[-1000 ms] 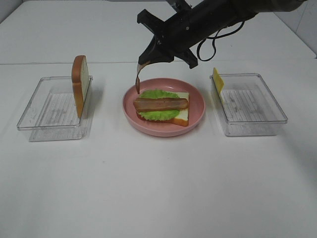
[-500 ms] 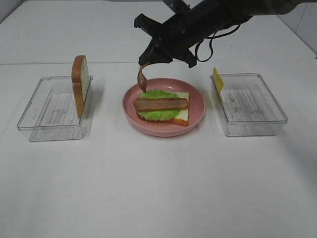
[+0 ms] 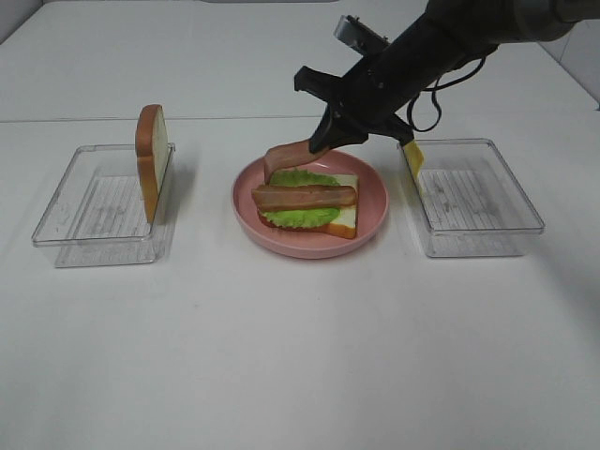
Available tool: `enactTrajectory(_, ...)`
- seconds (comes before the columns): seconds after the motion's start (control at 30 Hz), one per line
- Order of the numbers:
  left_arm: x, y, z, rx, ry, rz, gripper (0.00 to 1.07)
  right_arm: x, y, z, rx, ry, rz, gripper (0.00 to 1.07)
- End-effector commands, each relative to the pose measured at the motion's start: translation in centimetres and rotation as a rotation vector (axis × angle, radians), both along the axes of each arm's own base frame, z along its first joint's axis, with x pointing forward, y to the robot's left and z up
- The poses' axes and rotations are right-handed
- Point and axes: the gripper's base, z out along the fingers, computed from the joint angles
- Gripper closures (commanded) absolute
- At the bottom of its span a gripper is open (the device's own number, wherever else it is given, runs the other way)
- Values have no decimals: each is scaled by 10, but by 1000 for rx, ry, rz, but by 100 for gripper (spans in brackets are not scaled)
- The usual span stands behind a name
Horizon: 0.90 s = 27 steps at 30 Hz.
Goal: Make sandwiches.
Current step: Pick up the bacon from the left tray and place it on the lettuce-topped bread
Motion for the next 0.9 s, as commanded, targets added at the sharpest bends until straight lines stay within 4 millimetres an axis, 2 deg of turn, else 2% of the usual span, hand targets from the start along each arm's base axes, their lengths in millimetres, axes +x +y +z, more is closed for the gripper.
enactTrajectory(0.03,-2,-1,0,-11,-25,-8,8,-3,-8,-3,-68,44,21,107)
enactTrajectory(0.5,-2,-1,0,-11,-25,-8,8,-3,-9,-4,-92,32,30,107)
enactTrajectory(0.53,-2,-1,0,-11,-25,-8,8,-3,-9,-4,-100,28,34,102)
enactTrajectory(0.57,-2,-1,0,-11,-25,-8,8,-3,-9,-4,-100,28,34,102)
enactTrajectory(0.6,-2,-1,0,-11,-25,-8,8,-2,-10,-5,-108,25,37,85)
enactTrajectory(0.63,-2,-1,0,-11,-25,-8,8,-2,-10,-5,-108,25,37,85)
enactTrajectory(0.67,-2,-1,0,-11,-25,-8,8,-3,-10,-2,-112,18,39,63)
enactTrajectory(0.7,-2,-1,0,-11,-25,-8,8,-3,-11,-2,-119,14,41,53)
enactTrajectory(0.73,-2,-1,0,-11,-25,-8,8,-3,-11,-2,-119,14,41,53)
enactTrajectory(0.77,-2,-1,0,-11,-25,-8,8,-3,-11,2,-127,-2,49,33)
enactTrajectory(0.8,-2,-1,0,-11,-25,-8,8,-3,-12,3,-130,-10,57,25)
enactTrajectory(0.83,-2,-1,0,-11,-25,-8,8,-3,-12,3,-130,-10,57,25)
enactTrajectory(0.87,-2,-1,0,-11,-25,-8,8,-3,-12,5,-140,-25,80,17)
enactTrajectory(0.9,-2,-1,0,-11,-25,-8,8,-3,-12,7,-148,-32,87,16)
